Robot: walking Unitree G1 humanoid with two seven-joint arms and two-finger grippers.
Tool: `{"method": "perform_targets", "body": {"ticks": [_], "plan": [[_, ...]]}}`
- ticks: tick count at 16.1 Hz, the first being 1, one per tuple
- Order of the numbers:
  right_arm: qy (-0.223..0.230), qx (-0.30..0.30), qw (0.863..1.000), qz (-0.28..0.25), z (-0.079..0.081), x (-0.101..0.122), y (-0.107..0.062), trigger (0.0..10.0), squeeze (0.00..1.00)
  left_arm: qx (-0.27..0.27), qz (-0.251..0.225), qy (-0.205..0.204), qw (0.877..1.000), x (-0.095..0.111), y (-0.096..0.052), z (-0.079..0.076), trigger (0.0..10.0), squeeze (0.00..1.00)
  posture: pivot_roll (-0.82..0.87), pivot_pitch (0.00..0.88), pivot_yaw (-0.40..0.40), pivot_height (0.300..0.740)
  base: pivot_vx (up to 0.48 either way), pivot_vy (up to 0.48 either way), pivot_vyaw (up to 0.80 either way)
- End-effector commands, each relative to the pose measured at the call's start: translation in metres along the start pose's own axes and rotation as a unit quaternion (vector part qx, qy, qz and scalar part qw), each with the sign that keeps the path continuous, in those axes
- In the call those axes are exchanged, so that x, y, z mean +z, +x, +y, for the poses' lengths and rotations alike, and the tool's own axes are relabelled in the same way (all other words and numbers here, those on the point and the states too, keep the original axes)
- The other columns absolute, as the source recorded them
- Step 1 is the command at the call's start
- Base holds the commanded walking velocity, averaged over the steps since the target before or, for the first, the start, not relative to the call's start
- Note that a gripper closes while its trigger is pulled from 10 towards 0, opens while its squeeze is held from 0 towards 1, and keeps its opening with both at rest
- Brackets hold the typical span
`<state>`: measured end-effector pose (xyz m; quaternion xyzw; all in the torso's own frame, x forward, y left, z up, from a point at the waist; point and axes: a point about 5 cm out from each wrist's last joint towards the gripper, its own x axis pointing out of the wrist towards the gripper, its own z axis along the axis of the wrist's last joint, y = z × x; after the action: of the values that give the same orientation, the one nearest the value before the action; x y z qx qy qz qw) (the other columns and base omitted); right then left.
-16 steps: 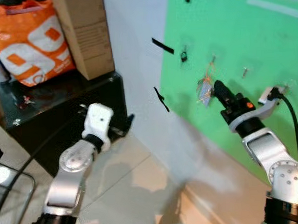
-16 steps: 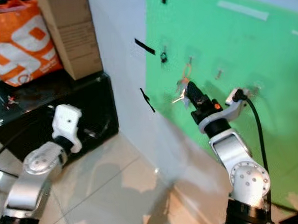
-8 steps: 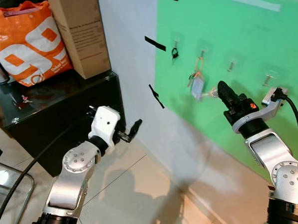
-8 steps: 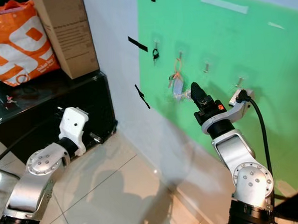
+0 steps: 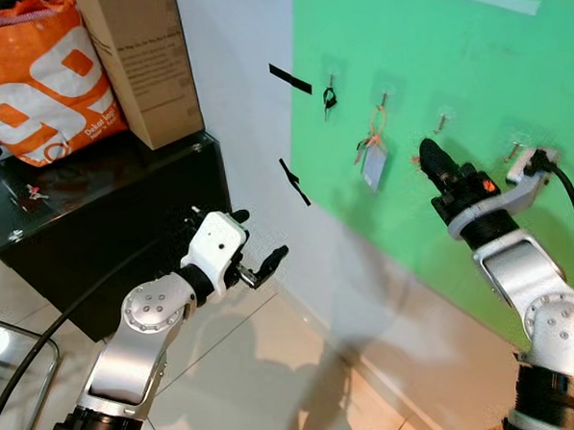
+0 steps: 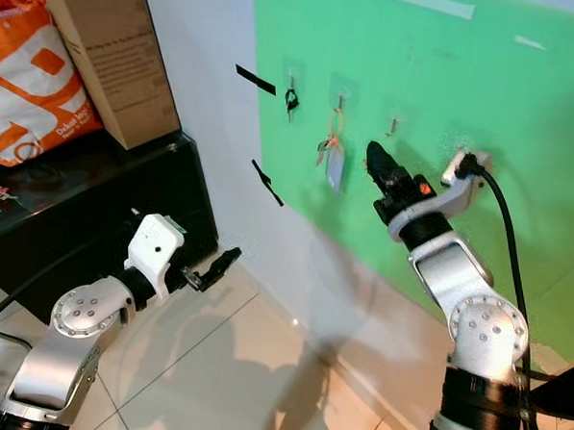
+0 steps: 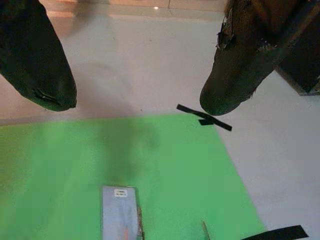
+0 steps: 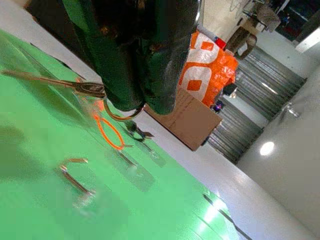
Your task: Hang keys on a hook
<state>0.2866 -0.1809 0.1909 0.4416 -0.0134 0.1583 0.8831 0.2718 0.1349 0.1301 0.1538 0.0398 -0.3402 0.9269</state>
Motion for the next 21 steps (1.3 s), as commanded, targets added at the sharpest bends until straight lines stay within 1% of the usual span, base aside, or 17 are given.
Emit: {"method": "perform_targets", "body": {"ticks": [1, 5, 8, 12, 16, 18, 21], "plan": [[-0.006, 0.002, 1.0, 0.009, 0.003, 0.001, 0.005, 10.0, 0.0, -0.016, -0.007, 0.018, 1.0, 0.007, 0.001, 0.0, 10.0, 0.0, -0.06, 0.0, -0.002, 0.74, 0.0, 0.0, 0.0], [-0.016, 0.005, 1.0, 0.007, 0.008, 0.005, 0.014, 10.0, 0.0, -0.027, -0.01, 0.02, 0.999, 0.01, 0.001, -0.002, 10.0, 0.0, -0.06, 0.0, -0.007, 0.74, 0.0, 0.0, 0.0], [-0.032, -0.007, 0.999, -0.003, 0.012, 0.01, 0.022, 10.0, 0.0, -0.032, -0.012, 0.021, 0.999, 0.011, 0.002, -0.004, 10.0, 0.0, -0.06, 0.0, -0.011, 0.74, 0.0, 0.0, 0.0], [-0.033, -0.027, 0.999, -0.007, 0.01, 0.013, 0.028, 10.0, 0.0, -0.034, -0.014, 0.023, 0.999, 0.013, 0.001, -0.004, 10.0, 0.0, -0.06, 0.0, -0.017, 0.74, 0.0, 0.0, 0.0], [-0.029, -0.048, 0.998, -0.008, 0.005, 0.014, 0.031, 10.0, 0.0, -0.067, -0.035, 0.001, 0.997, 0.022, -0.001, -0.01, 10.0, 0.0, -0.06, 0.0, -0.02, 0.74, 0.0, 0.0, 0.0], [-0.022, -0.062, 0.998, -0.019, 0.002, 0.017, 0.034, 10.0, 0.0, -0.093, -0.052, -0.019, 0.994, 0.028, -0.004, -0.014, 10.0, 0.0, -0.06, 0.0, -0.021, 0.74, 0.0, 0.0, 0.0], [-0.013, -0.074, 0.997, -0.028, -0.001, 0.02, 0.035, 10.0, 0.0, -0.115, -0.058, -0.032, 0.991, 0.032, -0.007, -0.017, 10.0, 0.0, -0.06, 0.0, -0.022, 0.74, 0.0, 0.0, 0.0]]}}
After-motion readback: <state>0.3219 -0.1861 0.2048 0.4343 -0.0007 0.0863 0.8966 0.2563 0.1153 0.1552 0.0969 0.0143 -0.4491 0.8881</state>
